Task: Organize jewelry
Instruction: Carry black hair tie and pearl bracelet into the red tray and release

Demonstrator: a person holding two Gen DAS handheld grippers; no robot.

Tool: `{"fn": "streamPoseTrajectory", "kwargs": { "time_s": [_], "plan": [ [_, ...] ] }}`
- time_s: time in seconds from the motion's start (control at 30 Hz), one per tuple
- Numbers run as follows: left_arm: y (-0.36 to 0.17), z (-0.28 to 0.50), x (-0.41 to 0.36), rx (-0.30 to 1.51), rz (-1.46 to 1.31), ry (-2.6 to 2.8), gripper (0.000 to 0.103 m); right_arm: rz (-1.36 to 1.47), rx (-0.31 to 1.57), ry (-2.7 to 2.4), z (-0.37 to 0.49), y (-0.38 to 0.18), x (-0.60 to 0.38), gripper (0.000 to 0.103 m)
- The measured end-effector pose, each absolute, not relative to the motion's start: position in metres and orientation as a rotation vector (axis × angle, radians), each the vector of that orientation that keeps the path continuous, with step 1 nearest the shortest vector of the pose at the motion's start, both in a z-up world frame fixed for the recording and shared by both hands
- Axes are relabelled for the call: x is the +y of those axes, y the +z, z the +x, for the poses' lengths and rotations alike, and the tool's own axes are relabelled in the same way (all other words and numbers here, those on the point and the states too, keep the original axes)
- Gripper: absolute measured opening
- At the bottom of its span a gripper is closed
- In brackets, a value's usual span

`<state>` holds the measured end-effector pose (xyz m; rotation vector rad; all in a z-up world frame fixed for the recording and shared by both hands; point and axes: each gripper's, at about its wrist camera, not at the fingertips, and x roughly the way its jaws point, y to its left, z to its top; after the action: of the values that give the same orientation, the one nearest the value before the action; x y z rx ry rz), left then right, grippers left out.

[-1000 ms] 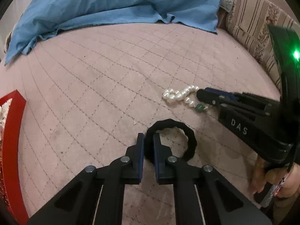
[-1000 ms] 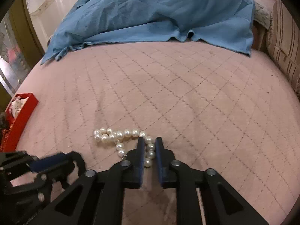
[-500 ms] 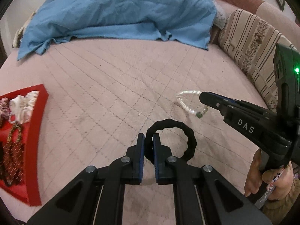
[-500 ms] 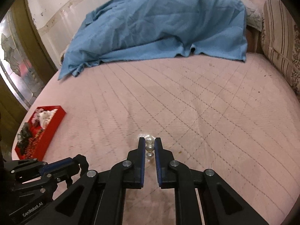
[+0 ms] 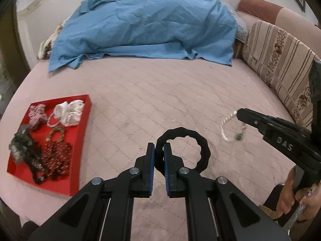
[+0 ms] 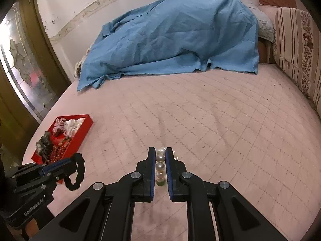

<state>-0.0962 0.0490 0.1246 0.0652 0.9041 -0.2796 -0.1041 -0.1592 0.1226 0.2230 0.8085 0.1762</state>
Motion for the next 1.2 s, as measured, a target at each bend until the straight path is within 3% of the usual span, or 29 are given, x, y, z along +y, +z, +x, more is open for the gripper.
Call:
{"fn": "streamPoseTrajectory", "kwargs": {
  "time_s": [1.2],
  "plan": [
    [0.142,-0.127,0.139,0.784,0.034,-0.081,0.009,0.200,0.817,0.270,-0.156,0.158,-0.067,0.011]
  ]
}}
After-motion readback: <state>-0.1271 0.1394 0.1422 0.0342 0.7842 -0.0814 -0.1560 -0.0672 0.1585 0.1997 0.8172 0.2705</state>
